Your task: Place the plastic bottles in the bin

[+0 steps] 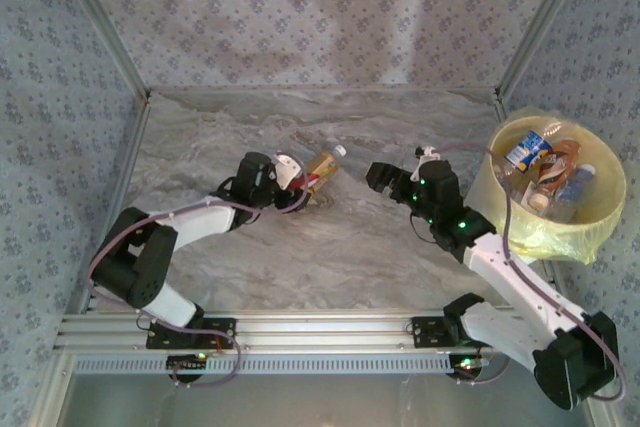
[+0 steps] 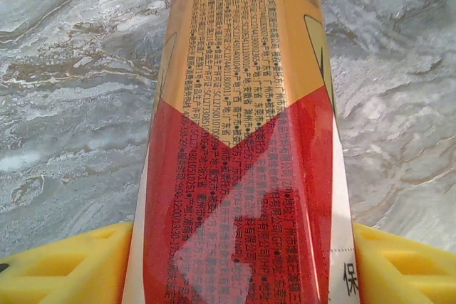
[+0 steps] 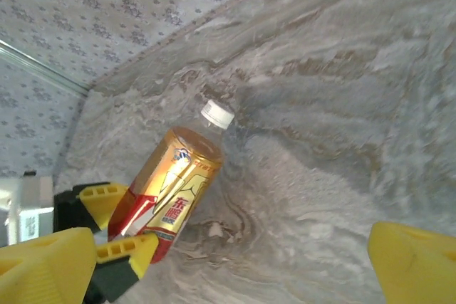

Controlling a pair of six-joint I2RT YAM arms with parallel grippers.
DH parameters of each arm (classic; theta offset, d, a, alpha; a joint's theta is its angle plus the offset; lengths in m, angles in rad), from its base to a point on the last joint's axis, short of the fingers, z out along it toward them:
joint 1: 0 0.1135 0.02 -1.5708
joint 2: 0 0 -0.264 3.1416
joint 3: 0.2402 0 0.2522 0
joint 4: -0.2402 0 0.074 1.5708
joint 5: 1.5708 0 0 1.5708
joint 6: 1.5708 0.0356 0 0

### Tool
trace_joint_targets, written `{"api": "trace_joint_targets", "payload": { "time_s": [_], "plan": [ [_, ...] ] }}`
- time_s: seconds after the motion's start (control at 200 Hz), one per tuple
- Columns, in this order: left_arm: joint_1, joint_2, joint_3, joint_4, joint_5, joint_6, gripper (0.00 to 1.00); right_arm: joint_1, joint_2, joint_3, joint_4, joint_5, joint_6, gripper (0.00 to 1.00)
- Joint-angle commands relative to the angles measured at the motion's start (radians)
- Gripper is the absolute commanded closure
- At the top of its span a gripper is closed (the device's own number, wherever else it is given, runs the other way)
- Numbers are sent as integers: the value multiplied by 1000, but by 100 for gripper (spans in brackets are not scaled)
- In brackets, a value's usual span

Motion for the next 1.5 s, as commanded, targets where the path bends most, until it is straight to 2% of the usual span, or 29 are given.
{"api": "trace_joint_targets", "payload": {
  "time_s": [0.0, 0.105, 0.315, 0.48, 0.615, 0.804, 0.889, 1.079, 1.304, 1.409, 1.494],
  "plan": [
    [-43, -58, -16, 100, -47, -79, 33, 10, 72, -57, 261, -73, 145, 0],
    [-69, -76, -13, 104, -37, -103, 33, 16, 151, -76, 440, -136, 204, 0],
    [-120, -94, 0, 126, -33, -121, 33, 34, 280, -64, 651, -218, 251, 0],
    [-146, -93, 10, 152, -15, -136, 33, 48, 345, -30, 632, -181, 301, 0],
    [-160, -101, 4, 189, 5, -152, 33, 65, 368, -1, 569, -151, 290, 0],
    [-192, -108, 3, 221, 45, -136, 33, 84, 383, 12, 576, -134, 274, 1],
    [-200, -111, 0, 236, 45, -138, 33, 89, 385, 12, 570, -112, 280, 6],
    [-204, -109, 11, 206, 20, -138, 31, 96, 363, 14, 546, -80, 277, 27],
    [-203, -115, 35, 160, 20, -150, 19, 109, 308, 44, 462, -60, 191, 40],
    [-199, -133, 42, 146, 58, -147, 3, 113, 278, 47, 434, -34, 162, 43],
    [-197, -154, 43, 146, 71, -148, 3, 112, 252, 52, 400, -19, 134, 44]
  ]
}}
